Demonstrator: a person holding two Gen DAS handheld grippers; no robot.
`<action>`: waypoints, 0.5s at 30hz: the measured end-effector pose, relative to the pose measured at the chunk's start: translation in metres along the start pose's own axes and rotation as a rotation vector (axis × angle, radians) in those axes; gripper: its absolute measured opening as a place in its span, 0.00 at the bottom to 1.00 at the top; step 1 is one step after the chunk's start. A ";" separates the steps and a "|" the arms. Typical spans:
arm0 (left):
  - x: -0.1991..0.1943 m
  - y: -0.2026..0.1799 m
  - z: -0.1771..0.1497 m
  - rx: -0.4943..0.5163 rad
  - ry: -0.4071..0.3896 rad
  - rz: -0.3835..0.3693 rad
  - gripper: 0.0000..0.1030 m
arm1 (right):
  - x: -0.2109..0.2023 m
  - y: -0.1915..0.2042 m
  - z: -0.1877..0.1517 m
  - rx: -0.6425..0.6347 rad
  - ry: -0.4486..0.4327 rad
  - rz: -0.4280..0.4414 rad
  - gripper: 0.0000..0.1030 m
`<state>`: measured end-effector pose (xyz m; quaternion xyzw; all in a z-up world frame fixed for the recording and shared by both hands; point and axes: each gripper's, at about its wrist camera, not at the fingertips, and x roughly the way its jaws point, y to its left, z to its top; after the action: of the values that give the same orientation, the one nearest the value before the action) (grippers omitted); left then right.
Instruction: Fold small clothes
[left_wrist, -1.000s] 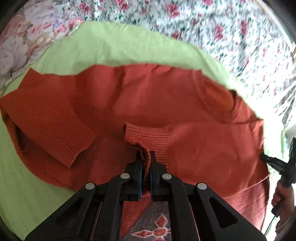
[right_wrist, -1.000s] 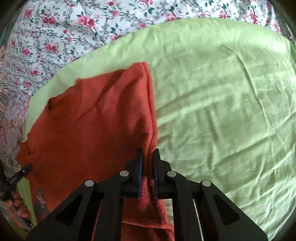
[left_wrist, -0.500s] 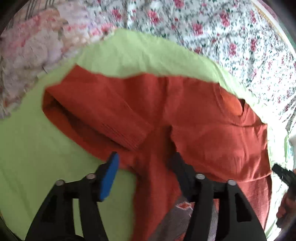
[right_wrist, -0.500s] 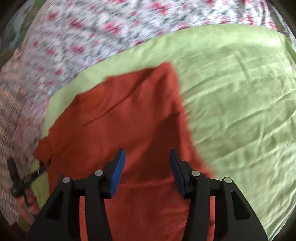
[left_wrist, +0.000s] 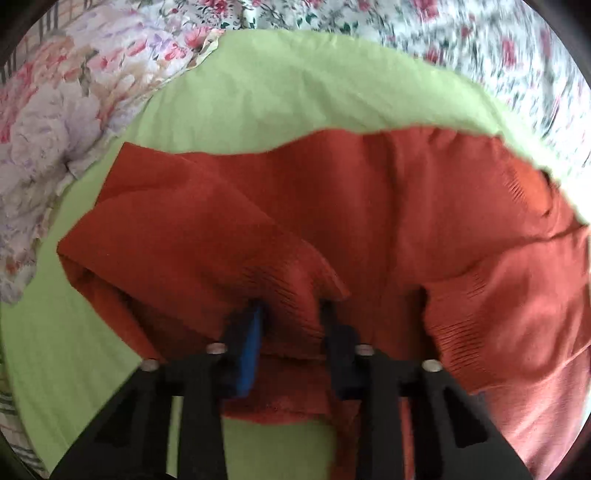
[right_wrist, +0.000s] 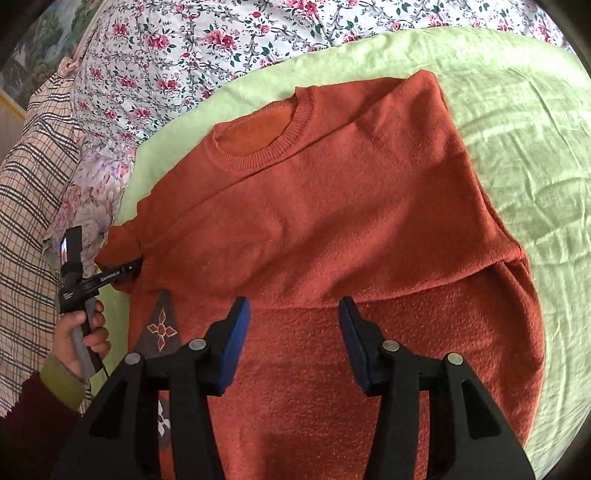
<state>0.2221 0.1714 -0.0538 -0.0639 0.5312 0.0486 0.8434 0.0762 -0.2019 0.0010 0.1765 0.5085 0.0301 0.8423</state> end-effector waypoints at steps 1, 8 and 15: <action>-0.005 0.005 0.001 -0.029 -0.012 -0.037 0.08 | -0.002 -0.001 -0.001 0.004 -0.002 -0.003 0.50; -0.058 -0.008 -0.005 -0.070 -0.106 -0.166 0.06 | -0.005 -0.006 -0.004 0.031 -0.013 -0.012 0.50; -0.107 -0.121 -0.007 0.084 -0.165 -0.356 0.06 | -0.014 -0.013 -0.003 0.043 -0.041 -0.005 0.50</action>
<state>0.1876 0.0493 0.0461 -0.1172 0.4421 -0.1183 0.8813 0.0652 -0.2166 0.0075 0.1937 0.4923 0.0133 0.8485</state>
